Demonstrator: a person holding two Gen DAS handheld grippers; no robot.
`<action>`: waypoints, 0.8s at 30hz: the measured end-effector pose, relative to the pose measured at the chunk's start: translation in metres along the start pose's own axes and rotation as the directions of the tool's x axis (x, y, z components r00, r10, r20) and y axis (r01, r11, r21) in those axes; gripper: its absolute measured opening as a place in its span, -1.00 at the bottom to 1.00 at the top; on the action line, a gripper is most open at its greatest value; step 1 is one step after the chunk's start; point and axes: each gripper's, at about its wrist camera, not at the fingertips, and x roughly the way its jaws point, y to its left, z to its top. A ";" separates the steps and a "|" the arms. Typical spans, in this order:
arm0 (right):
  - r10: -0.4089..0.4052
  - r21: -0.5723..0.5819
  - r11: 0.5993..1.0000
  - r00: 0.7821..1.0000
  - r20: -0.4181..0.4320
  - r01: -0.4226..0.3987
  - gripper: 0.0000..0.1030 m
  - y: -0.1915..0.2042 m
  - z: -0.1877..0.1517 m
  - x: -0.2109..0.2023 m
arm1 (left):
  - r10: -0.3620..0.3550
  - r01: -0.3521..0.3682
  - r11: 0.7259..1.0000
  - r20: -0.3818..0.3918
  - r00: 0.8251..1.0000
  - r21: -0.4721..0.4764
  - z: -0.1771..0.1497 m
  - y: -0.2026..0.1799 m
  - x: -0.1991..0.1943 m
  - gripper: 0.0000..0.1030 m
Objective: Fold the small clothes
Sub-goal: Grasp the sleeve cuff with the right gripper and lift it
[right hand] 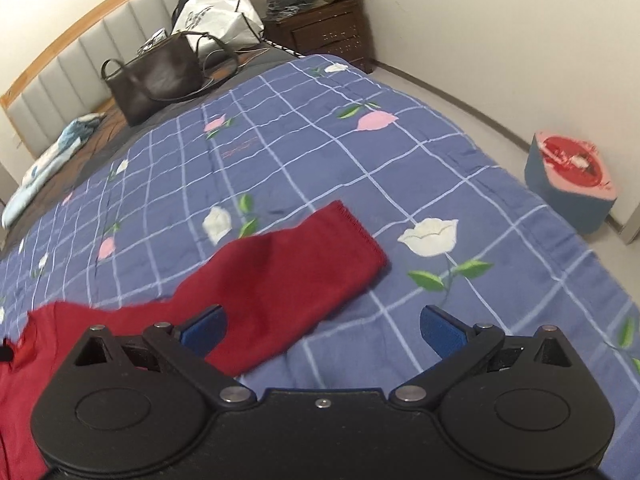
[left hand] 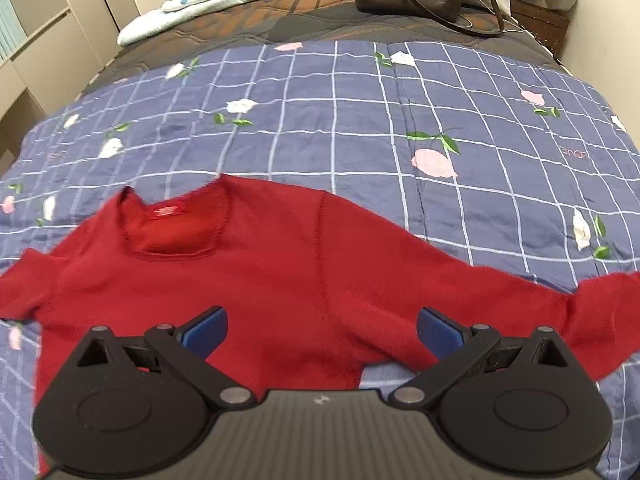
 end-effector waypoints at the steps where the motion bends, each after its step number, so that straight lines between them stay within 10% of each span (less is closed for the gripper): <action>1: 0.000 0.013 1.000 1.000 0.002 0.000 0.99 -0.004 0.002 0.008 | 0.003 -0.003 1.000 0.003 1.000 0.000 0.000 -0.001 0.008 0.99; 13: -0.030 0.027 0.999 0.999 -0.038 0.031 0.47 -0.023 0.024 0.081 | 0.070 -0.072 0.997 -0.052 0.996 -0.032 -0.013 0.014 0.043 0.99; 20: -0.051 -0.069 0.997 0.997 -0.062 0.047 -0.79 -0.004 0.029 0.085 | 0.061 -0.065 0.996 -0.065 0.996 -0.060 -0.023 0.029 0.022 0.99; 24: -0.047 -0.020 0.999 0.998 -0.048 0.046 -0.86 -0.012 0.030 0.061 | 0.060 -0.064 0.996 -0.062 0.996 -0.065 -0.025 0.038 0.006 0.99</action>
